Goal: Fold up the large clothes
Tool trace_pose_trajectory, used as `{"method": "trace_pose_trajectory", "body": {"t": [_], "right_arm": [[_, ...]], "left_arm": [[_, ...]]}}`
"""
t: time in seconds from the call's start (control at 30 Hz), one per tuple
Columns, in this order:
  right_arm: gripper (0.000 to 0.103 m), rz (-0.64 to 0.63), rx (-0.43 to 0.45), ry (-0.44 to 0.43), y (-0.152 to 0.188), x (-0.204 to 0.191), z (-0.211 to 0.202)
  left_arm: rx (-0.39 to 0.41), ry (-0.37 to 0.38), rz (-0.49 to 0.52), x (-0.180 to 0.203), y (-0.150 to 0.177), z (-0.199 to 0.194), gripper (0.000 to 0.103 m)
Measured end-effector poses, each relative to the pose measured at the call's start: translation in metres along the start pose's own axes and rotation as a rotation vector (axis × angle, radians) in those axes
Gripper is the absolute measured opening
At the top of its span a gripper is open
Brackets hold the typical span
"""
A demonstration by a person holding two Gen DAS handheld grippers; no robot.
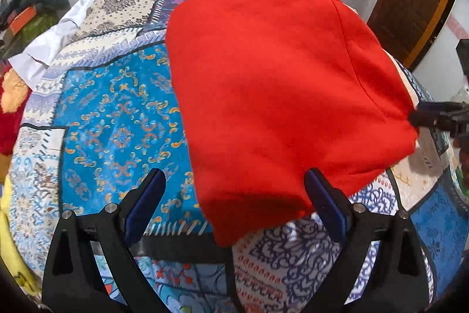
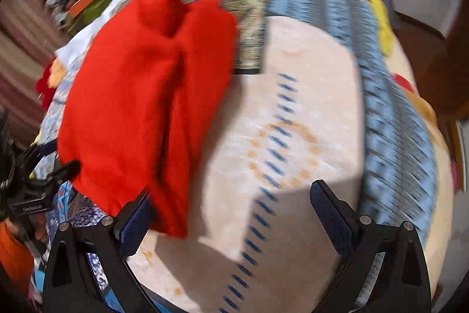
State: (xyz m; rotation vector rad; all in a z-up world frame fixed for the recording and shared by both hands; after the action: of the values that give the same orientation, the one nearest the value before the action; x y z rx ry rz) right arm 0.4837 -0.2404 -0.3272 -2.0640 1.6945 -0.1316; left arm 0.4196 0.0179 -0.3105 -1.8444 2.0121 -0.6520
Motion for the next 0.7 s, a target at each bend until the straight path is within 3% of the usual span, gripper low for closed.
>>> {"method": "trace_pose_trajectory", "body": {"t": [0.17, 0.4, 0.53, 0.7], "right_arm": [[0.1, -0.004, 0.06, 0.102, -0.008, 0.022, -0.034], [0.1, -0.029, 0.174, -0.035, -0.067, -0.023, -0.065], [0.101, -0.036, 0.176, -0.099, -0.104, -0.065, -0.046], [0.101, -0.089, 0.101, -0.076, -0.127, -0.096, 0.01]], "left_arm": [[0.04, -0.06, 0.066, -0.009, -0.009, -0.027, 0.096], [0.176, -0.136, 0.031, -0.038, -0.07, -0.054, 0.096], [0.18, -0.127, -0.034, -0.055, -0.102, -0.034, 0.096], [0.141, -0.133, -0.072, -0.066, -0.12, 0.01, 0.096]]}}
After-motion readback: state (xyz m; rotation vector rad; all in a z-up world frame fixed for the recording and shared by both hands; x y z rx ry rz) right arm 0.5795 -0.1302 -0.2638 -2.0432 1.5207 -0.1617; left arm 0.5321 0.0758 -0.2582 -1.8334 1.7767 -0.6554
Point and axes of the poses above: each gripper's, at about its wrist camera, not at the fingertips, and z roughly the way its jaws point, x to its right, y to its underside, the point moved 9 cm from there along z, roughly the way its jaws point, and after that the axes turned 2 degrees about x, right-handed, at the moved point
